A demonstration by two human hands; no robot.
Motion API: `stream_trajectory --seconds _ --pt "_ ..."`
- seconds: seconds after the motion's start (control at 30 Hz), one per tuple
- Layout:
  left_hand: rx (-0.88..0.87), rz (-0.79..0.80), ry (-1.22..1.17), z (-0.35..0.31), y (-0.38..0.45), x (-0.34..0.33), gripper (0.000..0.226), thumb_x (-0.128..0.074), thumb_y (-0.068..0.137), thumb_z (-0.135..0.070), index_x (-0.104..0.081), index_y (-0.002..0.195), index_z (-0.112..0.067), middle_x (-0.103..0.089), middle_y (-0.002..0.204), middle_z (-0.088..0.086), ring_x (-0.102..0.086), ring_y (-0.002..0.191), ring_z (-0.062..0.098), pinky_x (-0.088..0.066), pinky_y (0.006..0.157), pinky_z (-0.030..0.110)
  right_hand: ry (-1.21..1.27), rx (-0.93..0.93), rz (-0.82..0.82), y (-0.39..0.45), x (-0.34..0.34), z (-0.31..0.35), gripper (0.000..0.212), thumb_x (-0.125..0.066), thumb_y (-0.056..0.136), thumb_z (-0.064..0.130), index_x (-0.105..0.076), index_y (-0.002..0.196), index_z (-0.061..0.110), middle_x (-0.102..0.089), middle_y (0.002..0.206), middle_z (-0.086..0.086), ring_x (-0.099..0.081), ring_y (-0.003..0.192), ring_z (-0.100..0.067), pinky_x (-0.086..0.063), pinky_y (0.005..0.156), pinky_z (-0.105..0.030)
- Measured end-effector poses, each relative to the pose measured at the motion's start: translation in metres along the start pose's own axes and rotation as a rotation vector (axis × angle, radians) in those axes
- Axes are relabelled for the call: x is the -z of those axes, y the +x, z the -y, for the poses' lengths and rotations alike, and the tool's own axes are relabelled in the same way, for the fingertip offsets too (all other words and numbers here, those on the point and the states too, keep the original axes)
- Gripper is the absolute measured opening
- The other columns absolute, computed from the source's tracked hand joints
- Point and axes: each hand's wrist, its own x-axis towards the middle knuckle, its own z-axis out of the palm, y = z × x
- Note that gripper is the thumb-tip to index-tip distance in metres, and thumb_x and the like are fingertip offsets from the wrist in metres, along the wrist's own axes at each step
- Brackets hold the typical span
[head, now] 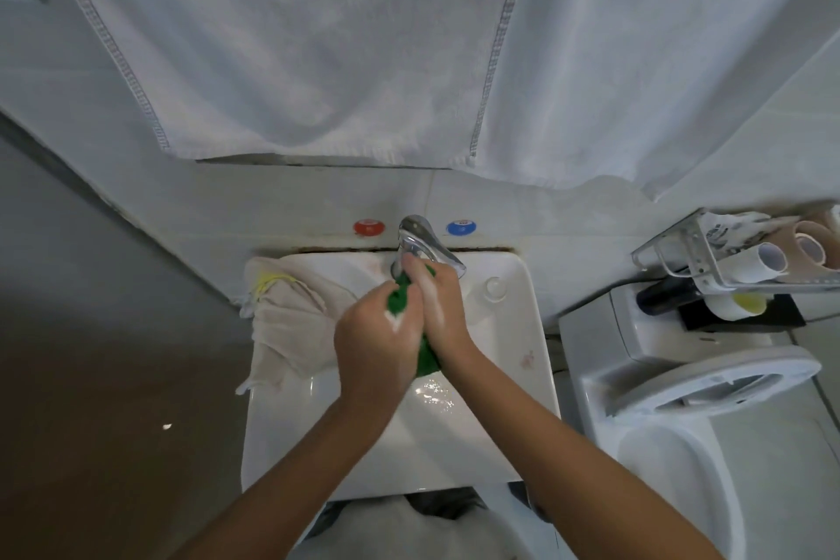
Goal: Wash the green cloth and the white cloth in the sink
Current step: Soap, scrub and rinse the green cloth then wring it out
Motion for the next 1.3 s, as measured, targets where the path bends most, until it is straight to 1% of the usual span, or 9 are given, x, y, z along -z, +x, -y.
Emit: stream_trajectory --seconds 0.37,0.47,0.6,0.67,0.77,0.87,0.93,1.07,1.3 --pt "0.239 -0.052 -0.040 0.025 0.013 0.011 0.037 -0.055 0.092 -0.023 -0.050 0.058 -0.008 -0.052 0.052 0.007 -0.051 0.052 0.027 -0.046 0.055 0.045 -0.053 0.085 -0.013 -0.047 -0.014 -0.012 0.047 -0.048 0.099 0.018 -0.042 0.052 0.019 -0.041 0.049 0.002 -0.040 0.051 -0.012 -0.033 0.052 -0.025" --pt "0.150 0.006 -0.045 0.011 -0.006 0.016 0.036 -0.052 0.089 -0.031 -0.055 0.062 -0.008 -0.056 0.054 0.004 -0.056 0.056 0.025 -0.046 0.055 0.040 0.001 0.033 -0.112 -0.024 -0.014 -0.006 0.045 -0.048 0.099 0.018 -0.038 0.055 0.013 -0.038 0.052 0.002 -0.037 0.052 -0.010 -0.032 0.054 -0.026" --pt "0.120 0.147 -0.017 -0.001 0.004 0.030 0.029 -0.051 0.082 -0.043 -0.052 0.061 -0.023 -0.057 0.057 -0.005 -0.057 0.058 0.016 -0.045 0.055 0.032 0.219 0.046 -0.170 -0.018 -0.019 -0.001 0.046 -0.052 0.090 0.030 -0.048 0.073 -0.013 -0.047 0.069 -0.012 -0.045 0.067 -0.022 -0.038 0.063 -0.036" --pt "0.094 0.267 0.031 -0.003 0.009 0.039 0.027 -0.059 0.084 -0.045 -0.051 0.065 -0.027 -0.060 0.061 -0.006 -0.059 0.062 0.015 -0.048 0.059 0.032 0.280 0.068 -0.184 -0.023 -0.016 0.002 0.042 -0.052 0.094 0.028 -0.055 0.072 -0.008 -0.051 0.068 -0.013 -0.050 0.068 -0.023 -0.042 0.065 -0.038" --pt "0.049 0.424 0.236 -0.011 0.006 0.050 0.025 -0.065 0.077 -0.052 -0.053 0.085 -0.032 -0.063 0.077 -0.012 -0.062 0.073 0.012 -0.051 0.068 0.032 0.292 0.064 -0.238 -0.021 -0.002 0.010 0.052 -0.047 0.101 0.023 -0.050 0.049 0.024 -0.045 0.052 0.008 -0.044 0.054 -0.011 -0.038 0.057 -0.030" --pt "0.065 0.557 0.404 -0.019 0.001 0.053 0.058 -0.069 0.074 -0.053 -0.043 0.124 -0.040 -0.060 0.100 -0.012 -0.062 0.094 0.015 -0.050 0.083 0.032 0.269 0.136 -0.265 -0.022 0.013 0.017 0.051 -0.047 0.102 0.023 -0.038 0.051 0.021 -0.035 0.046 0.012 -0.034 0.046 -0.006 -0.032 0.049 -0.023" --pt "0.002 0.606 0.519 -0.024 -0.002 0.048 0.062 -0.067 0.077 -0.050 -0.042 0.133 -0.038 -0.063 0.108 -0.011 -0.061 0.098 0.016 -0.049 0.084 0.031 0.238 0.157 -0.240 -0.023 0.023 0.017 0.050 -0.048 0.101 0.021 -0.039 0.052 0.019 -0.036 0.045 0.013 -0.035 0.046 -0.004 -0.032 0.048 -0.019" --pt "-0.069 0.552 0.528 -0.029 -0.007 0.037 0.015 -0.062 0.081 -0.048 -0.056 0.086 -0.035 -0.061 0.079 -0.011 -0.057 0.075 0.015 -0.039 0.062 0.028 0.249 0.157 -0.195 -0.027 0.047 0.012 0.048 -0.052 0.099 0.019 -0.038 0.054 0.015 -0.037 0.047 0.010 -0.037 0.047 -0.006 -0.033 0.048 -0.019" --pt "-0.133 0.375 0.450 -0.027 -0.011 0.028 0.022 -0.049 0.079 -0.047 -0.044 0.066 -0.030 -0.049 0.059 -0.010 -0.053 0.064 0.023 -0.038 0.057 0.034 0.245 0.151 0.055 -0.042 0.079 -0.010 0.033 -0.065 0.088 0.011 -0.046 0.061 0.016 -0.045 0.056 0.010 -0.044 0.055 -0.007 -0.039 0.052 -0.020"
